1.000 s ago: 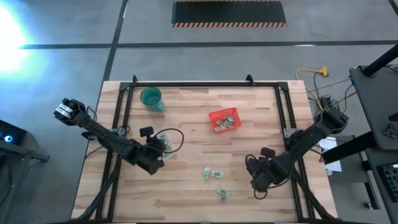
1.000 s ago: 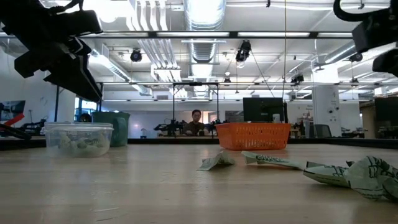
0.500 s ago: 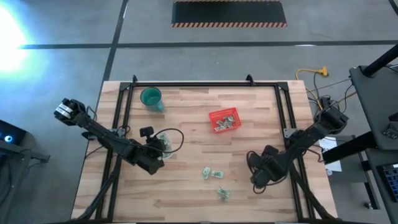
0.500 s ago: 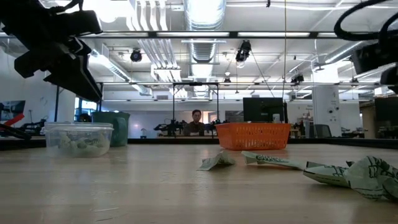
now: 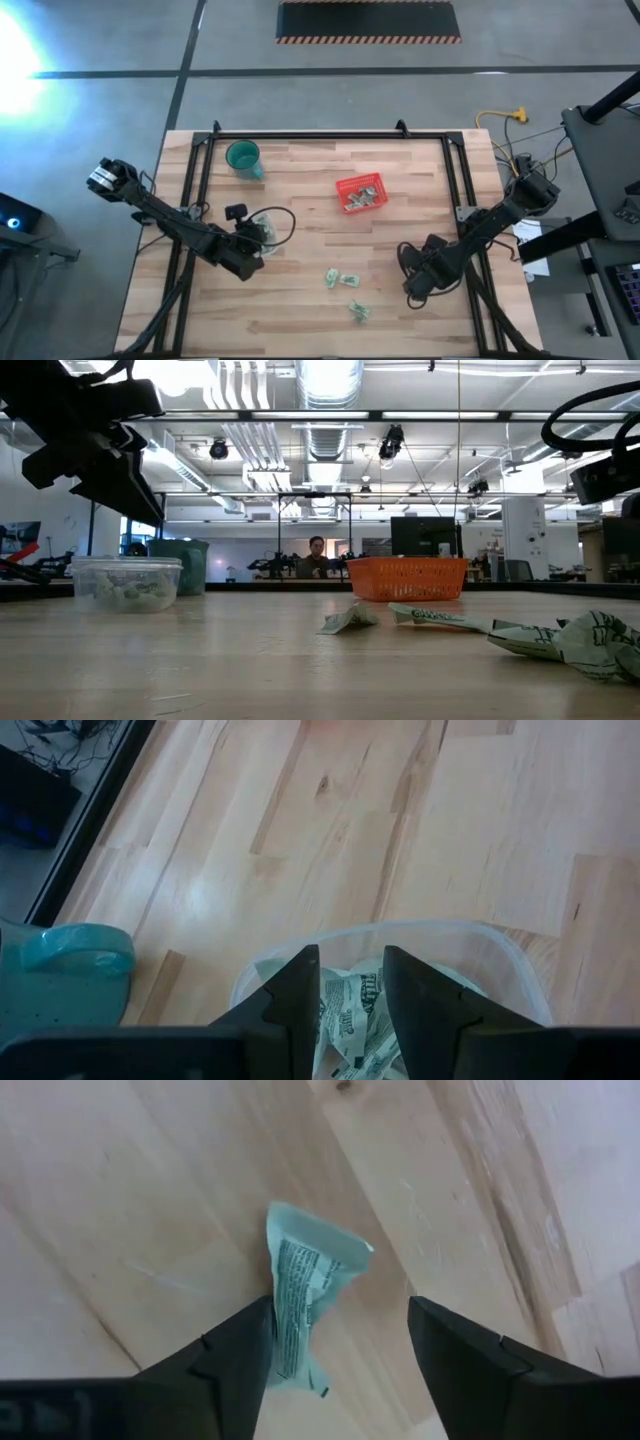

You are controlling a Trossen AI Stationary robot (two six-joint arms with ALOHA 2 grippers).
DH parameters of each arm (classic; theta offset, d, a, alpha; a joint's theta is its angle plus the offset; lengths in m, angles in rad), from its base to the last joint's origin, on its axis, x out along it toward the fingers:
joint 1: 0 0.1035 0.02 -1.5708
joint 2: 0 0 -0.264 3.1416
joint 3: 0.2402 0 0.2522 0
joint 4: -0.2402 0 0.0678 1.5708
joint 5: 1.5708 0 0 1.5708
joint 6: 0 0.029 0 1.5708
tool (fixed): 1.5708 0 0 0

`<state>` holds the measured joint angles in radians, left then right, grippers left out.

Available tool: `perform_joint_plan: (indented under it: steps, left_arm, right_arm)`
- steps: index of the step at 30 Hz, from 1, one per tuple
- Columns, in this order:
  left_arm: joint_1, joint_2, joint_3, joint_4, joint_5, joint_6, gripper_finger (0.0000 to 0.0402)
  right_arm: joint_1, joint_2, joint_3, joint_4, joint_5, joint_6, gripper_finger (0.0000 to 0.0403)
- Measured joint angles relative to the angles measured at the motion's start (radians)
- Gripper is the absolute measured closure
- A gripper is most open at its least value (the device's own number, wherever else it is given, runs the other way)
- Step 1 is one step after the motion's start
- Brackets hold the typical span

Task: Pick and place items into bin
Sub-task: Put the light green stevia packet into the orange bin

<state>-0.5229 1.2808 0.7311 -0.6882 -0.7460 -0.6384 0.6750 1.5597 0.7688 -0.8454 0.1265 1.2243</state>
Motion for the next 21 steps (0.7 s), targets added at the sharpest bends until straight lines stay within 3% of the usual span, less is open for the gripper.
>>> perform_joint_plan:
  steps: [21]
  left_arm:
    - [0.0, 0.0, -0.001, -0.001, 0.0, 0.0, 0.0305]
  right_arm:
    - [0.001, 0.0, -0.005, 0.012, 0.033, -0.087, 0.0341]
